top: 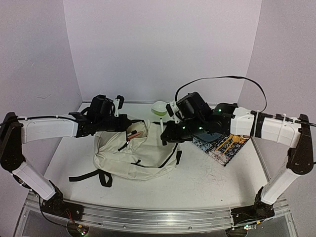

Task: Pack the student bag
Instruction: Place the pen in the lower front pocket of the bag.

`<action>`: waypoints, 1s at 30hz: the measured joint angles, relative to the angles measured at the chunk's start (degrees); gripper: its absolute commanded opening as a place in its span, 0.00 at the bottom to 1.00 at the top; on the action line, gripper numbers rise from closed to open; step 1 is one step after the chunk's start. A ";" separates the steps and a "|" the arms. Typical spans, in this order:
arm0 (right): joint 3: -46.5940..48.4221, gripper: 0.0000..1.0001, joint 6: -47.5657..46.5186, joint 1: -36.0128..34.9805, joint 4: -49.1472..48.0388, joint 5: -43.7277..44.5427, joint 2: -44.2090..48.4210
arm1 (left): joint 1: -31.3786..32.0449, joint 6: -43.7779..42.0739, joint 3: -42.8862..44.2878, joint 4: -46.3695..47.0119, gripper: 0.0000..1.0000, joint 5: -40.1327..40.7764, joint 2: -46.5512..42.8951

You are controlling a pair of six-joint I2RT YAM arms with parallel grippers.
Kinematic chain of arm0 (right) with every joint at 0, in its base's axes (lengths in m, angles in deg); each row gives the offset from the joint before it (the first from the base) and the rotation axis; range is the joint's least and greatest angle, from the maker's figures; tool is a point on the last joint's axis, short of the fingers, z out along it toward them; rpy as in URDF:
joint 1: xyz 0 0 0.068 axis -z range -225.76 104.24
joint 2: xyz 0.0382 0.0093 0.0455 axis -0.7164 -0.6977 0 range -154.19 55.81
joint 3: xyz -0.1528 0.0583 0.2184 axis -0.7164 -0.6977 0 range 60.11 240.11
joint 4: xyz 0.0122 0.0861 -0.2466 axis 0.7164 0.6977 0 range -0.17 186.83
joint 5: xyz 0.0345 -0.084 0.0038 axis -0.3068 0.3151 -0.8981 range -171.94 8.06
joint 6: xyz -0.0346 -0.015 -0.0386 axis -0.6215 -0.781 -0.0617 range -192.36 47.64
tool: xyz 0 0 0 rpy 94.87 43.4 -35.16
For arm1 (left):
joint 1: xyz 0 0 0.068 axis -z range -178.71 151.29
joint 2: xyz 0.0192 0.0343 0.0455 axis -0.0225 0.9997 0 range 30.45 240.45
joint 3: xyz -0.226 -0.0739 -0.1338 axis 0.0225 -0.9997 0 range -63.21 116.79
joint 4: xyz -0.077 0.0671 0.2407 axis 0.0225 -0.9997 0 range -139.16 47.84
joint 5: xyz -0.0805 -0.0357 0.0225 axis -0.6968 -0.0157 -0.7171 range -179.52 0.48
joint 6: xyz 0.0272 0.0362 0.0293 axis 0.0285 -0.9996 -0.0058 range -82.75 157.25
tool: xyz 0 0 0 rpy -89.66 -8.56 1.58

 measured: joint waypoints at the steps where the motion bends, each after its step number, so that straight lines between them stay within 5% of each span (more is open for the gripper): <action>1: 0.15 0.00 0.45 0.46 -2.41 -0.26 -0.89 | 0.00 0.00 0.11 -0.02 0.00 -0.27 0.05; 12: 4.09 0.00 7.50 1.89 -22.44 0.34 -14.34 | -0.05 0.04 0.25 -0.05 0.00 -2.21 0.11; 30: 10.98 0.00 18.31 1.89 -31.97 1.65 -28.99 | -0.35 1.46 1.32 -0.64 0.00 -5.24 0.96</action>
